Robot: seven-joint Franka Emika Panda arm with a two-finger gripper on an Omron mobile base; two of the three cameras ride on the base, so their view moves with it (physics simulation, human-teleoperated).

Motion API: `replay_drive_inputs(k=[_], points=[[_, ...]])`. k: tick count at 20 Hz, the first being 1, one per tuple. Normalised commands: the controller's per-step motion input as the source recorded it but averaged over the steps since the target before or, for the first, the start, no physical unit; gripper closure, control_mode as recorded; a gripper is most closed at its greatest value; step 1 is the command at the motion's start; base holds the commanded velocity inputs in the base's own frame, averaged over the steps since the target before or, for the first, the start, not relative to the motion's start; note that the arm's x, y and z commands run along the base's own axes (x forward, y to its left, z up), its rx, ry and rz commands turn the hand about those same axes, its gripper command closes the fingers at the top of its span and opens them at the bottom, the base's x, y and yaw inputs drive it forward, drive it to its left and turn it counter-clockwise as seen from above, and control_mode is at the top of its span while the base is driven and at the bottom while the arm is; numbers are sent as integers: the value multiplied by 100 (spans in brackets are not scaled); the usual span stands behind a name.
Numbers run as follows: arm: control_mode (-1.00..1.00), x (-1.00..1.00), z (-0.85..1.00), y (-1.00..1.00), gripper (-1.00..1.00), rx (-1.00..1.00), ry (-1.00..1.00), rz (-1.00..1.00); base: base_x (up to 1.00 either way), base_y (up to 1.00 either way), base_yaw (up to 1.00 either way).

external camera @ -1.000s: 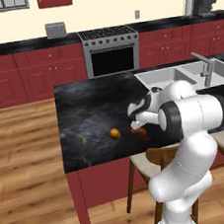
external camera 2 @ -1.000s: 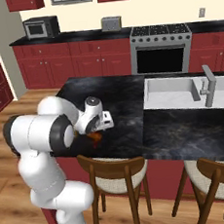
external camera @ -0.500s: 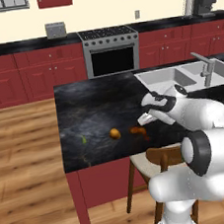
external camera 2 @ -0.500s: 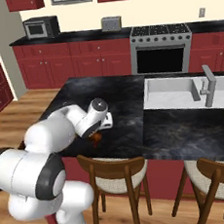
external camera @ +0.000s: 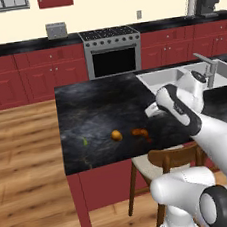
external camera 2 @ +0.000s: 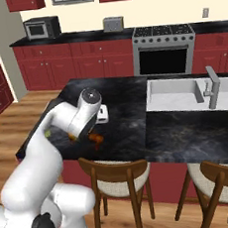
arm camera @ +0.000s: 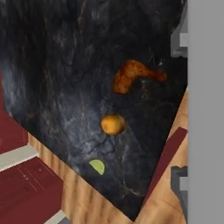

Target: Open the fridge, remove the mango, lemon wedge, and chicken drumstick, and place them on any counter.

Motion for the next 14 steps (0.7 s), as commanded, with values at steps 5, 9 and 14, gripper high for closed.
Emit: replay_drive_inputs(k=[5,9,14], points=[[-100,-76,100,0,-100,0,1,0,0,0,0],[-100,-89,99,0,-100,0,0,-1,0,0,0],[-100,-92,92,0,-100,0,0,0,0,0,0]])
